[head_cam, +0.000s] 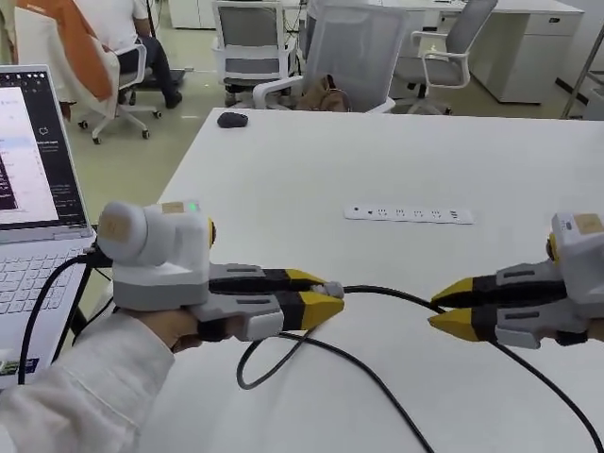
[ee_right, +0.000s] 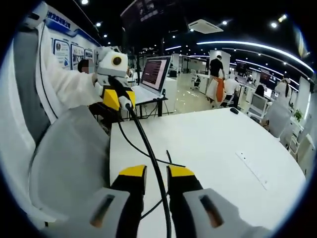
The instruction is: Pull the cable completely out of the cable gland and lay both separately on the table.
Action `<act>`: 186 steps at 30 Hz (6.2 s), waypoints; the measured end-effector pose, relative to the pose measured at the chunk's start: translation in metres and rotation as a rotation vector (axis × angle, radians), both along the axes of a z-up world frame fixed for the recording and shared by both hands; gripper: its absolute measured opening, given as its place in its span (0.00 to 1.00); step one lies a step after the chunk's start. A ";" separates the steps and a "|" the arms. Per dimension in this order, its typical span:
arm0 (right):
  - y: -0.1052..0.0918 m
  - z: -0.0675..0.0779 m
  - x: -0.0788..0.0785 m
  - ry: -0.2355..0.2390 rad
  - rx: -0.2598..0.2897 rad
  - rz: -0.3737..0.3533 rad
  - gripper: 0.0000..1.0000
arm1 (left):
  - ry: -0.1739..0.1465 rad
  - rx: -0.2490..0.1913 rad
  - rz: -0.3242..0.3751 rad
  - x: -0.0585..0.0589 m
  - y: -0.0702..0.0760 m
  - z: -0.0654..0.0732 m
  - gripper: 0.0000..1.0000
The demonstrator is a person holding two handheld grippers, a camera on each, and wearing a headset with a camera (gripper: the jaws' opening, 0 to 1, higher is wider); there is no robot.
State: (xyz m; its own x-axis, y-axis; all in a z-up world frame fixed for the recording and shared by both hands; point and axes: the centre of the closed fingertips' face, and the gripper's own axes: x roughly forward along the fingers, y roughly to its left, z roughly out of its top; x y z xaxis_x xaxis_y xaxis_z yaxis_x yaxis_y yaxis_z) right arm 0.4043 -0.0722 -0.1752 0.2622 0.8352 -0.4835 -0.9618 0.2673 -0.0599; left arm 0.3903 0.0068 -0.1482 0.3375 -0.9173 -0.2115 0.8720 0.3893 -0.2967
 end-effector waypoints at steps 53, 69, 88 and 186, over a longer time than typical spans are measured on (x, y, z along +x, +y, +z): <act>0.020 -0.017 -0.010 -0.018 -0.012 0.084 0.04 | 0.006 0.006 0.006 -0.004 0.013 -0.003 0.17; 0.002 -0.034 -0.004 0.040 -0.040 -0.004 0.06 | -0.009 -0.016 0.031 -0.004 0.022 0.001 0.17; 0.023 0.009 -0.006 -0.068 0.008 0.034 0.17 | -0.023 -0.056 0.009 -0.010 0.011 0.008 0.17; 0.073 0.030 -0.032 -0.192 0.068 0.176 0.15 | -0.035 -0.087 -0.014 -0.026 0.007 0.013 0.17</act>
State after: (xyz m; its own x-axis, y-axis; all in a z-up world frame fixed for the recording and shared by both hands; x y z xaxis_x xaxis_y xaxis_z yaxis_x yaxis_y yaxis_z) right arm 0.3720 0.0012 -0.1451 0.1915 0.9049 -0.3802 -0.9665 0.1063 -0.2338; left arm 0.3642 0.0142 -0.1355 0.3302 -0.9364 -0.1188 0.8875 0.3509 -0.2987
